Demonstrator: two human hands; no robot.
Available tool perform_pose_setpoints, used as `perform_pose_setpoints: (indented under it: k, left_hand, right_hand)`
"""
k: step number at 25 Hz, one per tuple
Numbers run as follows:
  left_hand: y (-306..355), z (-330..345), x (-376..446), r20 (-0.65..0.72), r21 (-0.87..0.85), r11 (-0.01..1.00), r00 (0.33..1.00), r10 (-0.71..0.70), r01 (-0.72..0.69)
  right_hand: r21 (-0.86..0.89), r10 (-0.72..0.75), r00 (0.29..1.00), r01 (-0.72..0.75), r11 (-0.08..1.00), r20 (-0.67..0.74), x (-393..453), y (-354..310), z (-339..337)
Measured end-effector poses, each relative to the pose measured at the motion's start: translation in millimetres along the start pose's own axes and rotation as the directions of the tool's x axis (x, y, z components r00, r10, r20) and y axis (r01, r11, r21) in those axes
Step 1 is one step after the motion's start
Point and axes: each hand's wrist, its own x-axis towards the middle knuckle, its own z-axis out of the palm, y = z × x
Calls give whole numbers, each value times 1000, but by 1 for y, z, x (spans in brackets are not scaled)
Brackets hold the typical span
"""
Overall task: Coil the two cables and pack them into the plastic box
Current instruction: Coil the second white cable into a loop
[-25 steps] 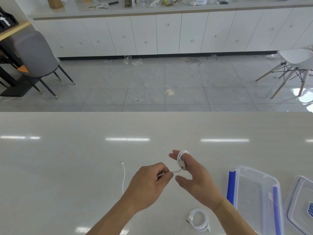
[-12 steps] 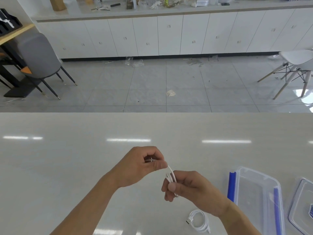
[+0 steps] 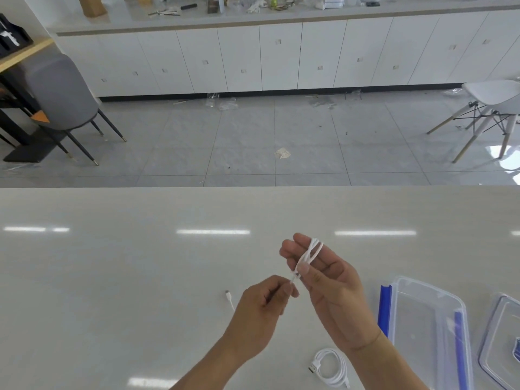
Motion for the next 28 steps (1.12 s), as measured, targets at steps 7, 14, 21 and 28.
perform_pose_setpoints:
  k: [7,14,21,28]
  left_hand:
    - [11,-15,-8,83,338,940,996,15,-42]
    - [34,-47,-3,89,445,895,996,-5,-35]
    - [55,-81,12,237,402,899,968,81,-173]
    - [36,-73,25,153,10,993,982,115,-118]
  right_hand:
    - [-644,22,998,19,765,56,0,13,-16]
    - [-882,213,967,22,471,138,1,12,-25]
    - [-792,488,817,-66,607,306,-8,-4,-16]
    - [-411,351,829,-164,897,435,-8,-17,-7]
